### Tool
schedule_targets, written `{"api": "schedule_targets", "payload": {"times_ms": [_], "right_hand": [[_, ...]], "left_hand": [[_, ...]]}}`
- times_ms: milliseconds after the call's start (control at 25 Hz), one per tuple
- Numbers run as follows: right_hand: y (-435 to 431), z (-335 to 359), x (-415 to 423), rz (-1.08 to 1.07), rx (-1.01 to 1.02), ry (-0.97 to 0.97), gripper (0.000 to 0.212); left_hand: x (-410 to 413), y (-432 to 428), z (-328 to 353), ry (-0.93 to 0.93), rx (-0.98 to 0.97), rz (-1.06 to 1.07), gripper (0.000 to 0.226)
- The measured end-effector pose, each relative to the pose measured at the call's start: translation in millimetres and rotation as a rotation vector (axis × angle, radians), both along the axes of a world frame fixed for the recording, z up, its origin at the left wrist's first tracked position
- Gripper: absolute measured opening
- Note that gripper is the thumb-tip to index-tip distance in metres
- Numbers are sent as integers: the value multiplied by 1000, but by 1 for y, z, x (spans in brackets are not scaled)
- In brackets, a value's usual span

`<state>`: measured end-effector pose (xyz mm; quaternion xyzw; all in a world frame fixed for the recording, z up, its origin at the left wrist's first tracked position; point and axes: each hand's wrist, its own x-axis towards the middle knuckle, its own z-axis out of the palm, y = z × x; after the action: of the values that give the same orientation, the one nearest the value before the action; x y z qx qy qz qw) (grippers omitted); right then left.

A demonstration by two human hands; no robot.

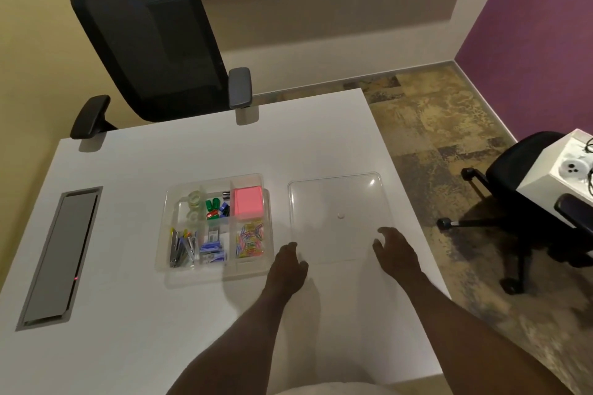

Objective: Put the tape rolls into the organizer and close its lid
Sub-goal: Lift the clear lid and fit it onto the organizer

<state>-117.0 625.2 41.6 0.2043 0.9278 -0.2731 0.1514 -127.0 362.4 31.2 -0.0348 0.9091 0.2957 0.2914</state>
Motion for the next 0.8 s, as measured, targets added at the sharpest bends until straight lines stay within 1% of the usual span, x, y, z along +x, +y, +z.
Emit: {"api": "schedule_targets", "payload": {"times_ms": [80,160,240,320,440,560,680,720,800], "right_hand": [[11,-1,-22,11,-9,-46,55],[19,-6,-40,5,-1,-99,64],[25,-13,-54,-11,8,-159,70],[27,-20,-65,-38,4,-194,73],[26,-28,-79,-123,16,-174,66],[27,-34,-90,-241,-30,-164,62],[28,-39,-91,-432,-114,-152,59],[27,-39,-90,-505,-136,-133,54],[24,-38,-86,-625,-157,-63,41]], "left_hand": [[-18,6,-3,-6,11,63,70],[-34,9,-7,-31,34,160,75],[-48,12,-13,-71,54,260,74],[-61,15,-21,-89,55,347,66],[-79,19,-31,-117,70,454,57],[-92,21,-34,-165,99,469,50],[-97,22,-31,-210,174,521,58],[-97,22,-31,-200,216,566,59],[-96,22,-29,-135,277,624,50]]}}
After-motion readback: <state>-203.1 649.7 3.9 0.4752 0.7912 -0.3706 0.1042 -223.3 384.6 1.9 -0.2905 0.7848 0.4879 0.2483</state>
